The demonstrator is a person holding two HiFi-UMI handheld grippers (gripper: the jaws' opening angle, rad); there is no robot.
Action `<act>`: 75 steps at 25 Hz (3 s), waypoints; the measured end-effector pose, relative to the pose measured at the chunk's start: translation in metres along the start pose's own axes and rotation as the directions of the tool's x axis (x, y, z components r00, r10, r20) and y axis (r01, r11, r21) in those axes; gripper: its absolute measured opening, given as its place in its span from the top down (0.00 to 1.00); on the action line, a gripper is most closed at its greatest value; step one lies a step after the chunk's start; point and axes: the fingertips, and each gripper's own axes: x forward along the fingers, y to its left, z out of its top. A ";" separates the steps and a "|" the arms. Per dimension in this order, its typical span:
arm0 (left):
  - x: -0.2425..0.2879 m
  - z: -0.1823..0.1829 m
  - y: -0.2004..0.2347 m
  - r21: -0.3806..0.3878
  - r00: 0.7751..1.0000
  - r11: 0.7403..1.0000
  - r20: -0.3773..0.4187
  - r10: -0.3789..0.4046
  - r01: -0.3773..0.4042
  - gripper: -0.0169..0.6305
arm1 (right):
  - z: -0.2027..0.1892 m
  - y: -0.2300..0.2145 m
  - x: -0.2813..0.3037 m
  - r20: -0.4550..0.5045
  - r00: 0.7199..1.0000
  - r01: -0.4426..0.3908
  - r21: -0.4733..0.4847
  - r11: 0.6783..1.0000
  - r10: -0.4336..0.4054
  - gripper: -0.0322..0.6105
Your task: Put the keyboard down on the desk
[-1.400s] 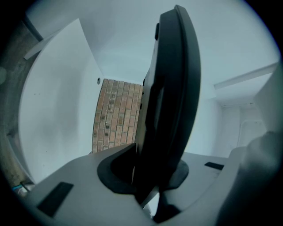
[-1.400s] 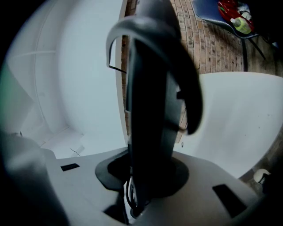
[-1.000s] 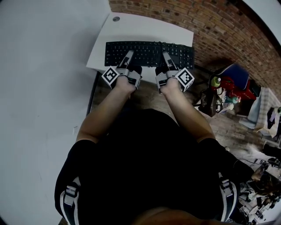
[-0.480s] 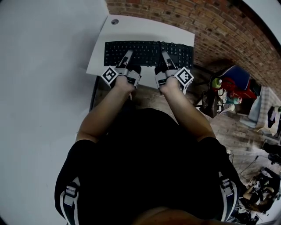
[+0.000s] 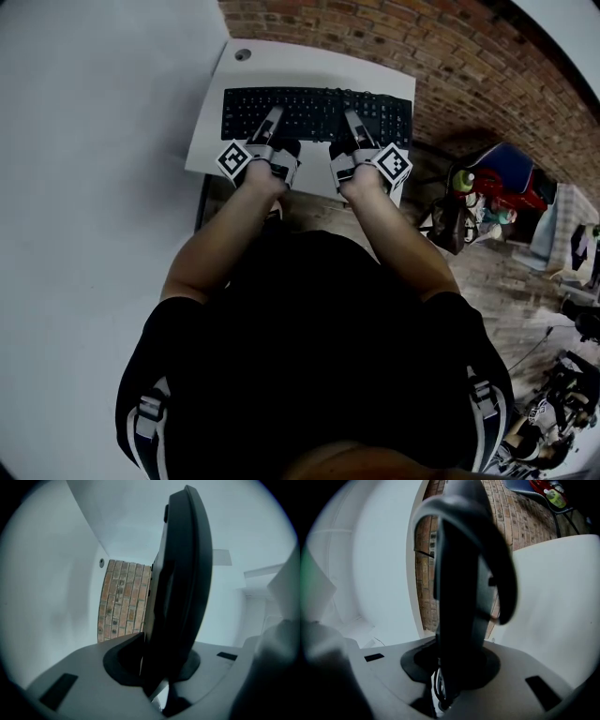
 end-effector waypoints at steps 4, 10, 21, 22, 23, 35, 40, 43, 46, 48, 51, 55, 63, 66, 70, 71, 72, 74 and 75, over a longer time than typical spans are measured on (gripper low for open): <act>0.022 0.020 0.005 -0.011 1.000 1.000 -0.013 0.016 -0.017 0.84 | 0.004 -0.005 0.026 0.018 1.000 0.012 -0.002 1.000 -0.012 0.77; 0.032 0.029 0.011 -0.016 1.000 1.000 -0.017 0.022 -0.023 0.84 | 0.004 -0.012 0.039 0.025 0.999 0.019 0.012 1.000 -0.019 0.77; 0.044 0.051 0.020 -0.024 0.999 0.999 -0.022 0.032 -0.032 0.84 | 0.001 -0.023 0.062 0.032 0.999 0.041 0.008 0.999 -0.041 0.77; 0.045 0.054 0.021 -0.026 0.999 0.999 -0.023 0.035 -0.036 0.84 | 0.000 -0.024 0.064 0.033 0.999 0.041 0.007 0.999 -0.041 0.77; 0.045 0.057 0.022 -0.027 0.999 0.999 -0.023 0.040 -0.041 0.84 | -0.001 -0.024 0.067 0.034 0.999 0.040 0.007 0.999 -0.041 0.77; 0.055 0.080 0.027 -0.049 0.998 0.997 -0.031 0.052 -0.053 0.84 | -0.009 -0.031 0.090 0.040 0.998 0.057 0.007 0.998 -0.057 0.77; 0.058 0.088 0.029 -0.057 0.998 0.996 -0.033 0.061 -0.063 0.84 | -0.010 -0.034 0.098 0.036 0.997 0.067 0.000 0.998 -0.067 0.77; 0.062 0.094 0.028 -0.058 0.997 0.996 -0.035 0.067 -0.069 0.84 | -0.013 -0.032 0.105 0.038 0.997 0.070 0.008 0.998 -0.070 0.77; 0.068 0.105 0.028 -0.058 0.997 0.996 -0.038 0.065 -0.067 0.84 | -0.014 -0.035 0.116 0.045 0.996 0.071 0.002 0.997 -0.071 0.77; 0.072 0.113 0.029 -0.062 0.997 0.996 -0.043 0.062 -0.065 0.84 | -0.016 -0.035 0.124 0.048 0.996 0.071 0.003 0.997 -0.071 0.77; 0.077 0.125 0.031 -0.065 0.997 0.996 -0.046 0.064 -0.066 0.84 | -0.020 -0.037 0.136 0.050 0.996 0.073 -0.005 0.997 -0.073 0.77; 0.088 0.140 0.035 -0.072 0.996 0.995 -0.052 0.072 -0.076 0.84 | -0.022 -0.039 0.153 0.058 0.995 0.080 0.002 0.997 -0.080 0.77; 0.118 0.179 0.035 -0.076 0.994 0.994 -0.089 0.069 -0.076 0.84 | -0.026 -0.041 0.197 0.092 0.992 0.087 -0.008 0.996 -0.086 0.77; 0.128 0.192 0.037 -0.080 0.992 0.994 -0.103 0.068 -0.077 0.84 | -0.029 -0.043 0.212 0.105 0.991 0.087 -0.004 0.996 -0.086 0.77; 0.137 0.200 0.035 -0.077 0.990 0.994 -0.125 0.064 -0.074 0.84 | -0.031 -0.042 0.221 0.125 0.989 0.084 0.003 0.996 -0.084 0.77; 0.139 0.202 0.036 -0.077 0.989 0.994 -0.131 0.064 -0.074 0.84 | -0.031 -0.043 0.223 0.129 0.988 0.082 0.001 0.997 -0.081 0.77; 0.142 0.204 0.036 -0.078 0.988 0.994 -0.138 0.063 -0.074 0.84 | -0.030 -0.045 0.225 0.134 0.988 0.083 -0.006 0.997 -0.081 0.77; 0.145 0.209 0.038 -0.084 0.987 0.994 -0.149 0.060 -0.073 0.84 | -0.030 -0.047 0.229 0.144 0.986 0.086 -0.023 0.996 -0.081 0.77; 0.145 0.211 0.038 -0.086 0.987 0.994 -0.152 0.060 -0.073 0.84 | -0.031 -0.047 0.231 0.149 0.985 0.086 -0.026 0.996 -0.081 0.77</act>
